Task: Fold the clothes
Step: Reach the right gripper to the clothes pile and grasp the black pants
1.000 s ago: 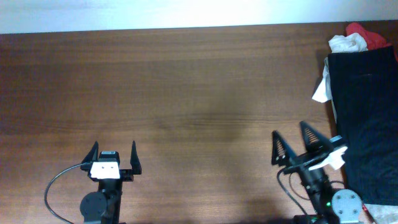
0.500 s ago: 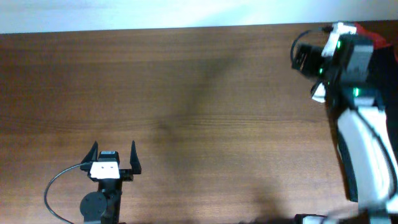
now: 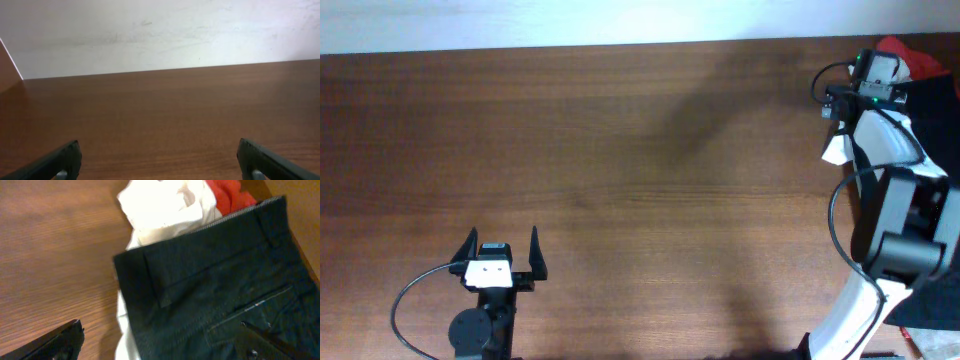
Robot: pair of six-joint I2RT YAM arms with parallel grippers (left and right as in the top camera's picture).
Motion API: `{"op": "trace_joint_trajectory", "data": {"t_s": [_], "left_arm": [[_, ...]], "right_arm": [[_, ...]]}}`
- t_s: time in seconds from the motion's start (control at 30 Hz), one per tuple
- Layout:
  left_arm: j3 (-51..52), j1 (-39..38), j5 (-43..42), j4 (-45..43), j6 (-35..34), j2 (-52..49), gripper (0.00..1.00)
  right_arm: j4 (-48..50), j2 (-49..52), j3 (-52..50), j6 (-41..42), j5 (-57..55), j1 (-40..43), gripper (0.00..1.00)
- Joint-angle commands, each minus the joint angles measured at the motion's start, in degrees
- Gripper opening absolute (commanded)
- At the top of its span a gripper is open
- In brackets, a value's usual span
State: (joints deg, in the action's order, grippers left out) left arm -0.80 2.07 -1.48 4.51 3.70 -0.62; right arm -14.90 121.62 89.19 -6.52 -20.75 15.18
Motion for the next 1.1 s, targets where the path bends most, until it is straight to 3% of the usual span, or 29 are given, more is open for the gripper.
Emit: {"op": "trace_joint_trajectory", "data": {"t_s": [0.0,0.23,0.33,0.4,0.6,0.8,0.97,1.07], "left_arm": [[0.3,0.3,0.0,0.1,0.7,0.2,0.99],[0.3,0.3,0.0,0.1,0.7,0.2,0.99],[0.3,0.3,0.0,0.1,0.7,0.2,0.99],[0.3,0.3,0.0,0.1,0.7,0.2,0.99],[0.3,0.3,0.0,0.1,0.7,0.2,0.99],[0.3,0.3,0.0,0.1,0.7,0.2,0.99],[0.3,0.3,0.0,0.1,0.7,0.2,0.99],[0.3,0.3,0.0,0.1,0.7,0.2,0.99]], "right_arm": [[2.0,3.8,2.4,-3.2,-4.8,-0.1,1.0],[3.2,7.0,2.4,-3.1,-5.1,0.7,0.89],[3.2,7.1,2.4,-3.1,-5.0,0.7,0.73],[3.3,7.1,2.4,-3.1,-5.0,0.8,0.72],[2.7,7.1,2.4,-3.1,-5.0,2.3,0.52],[2.1,6.8,2.4,-1.0,-5.0,2.9,0.18],[1.7,4.9,2.5,0.0,-5.0,2.8,0.13],[0.9,3.1,2.6,2.2,-5.0,2.9,0.04]]}}
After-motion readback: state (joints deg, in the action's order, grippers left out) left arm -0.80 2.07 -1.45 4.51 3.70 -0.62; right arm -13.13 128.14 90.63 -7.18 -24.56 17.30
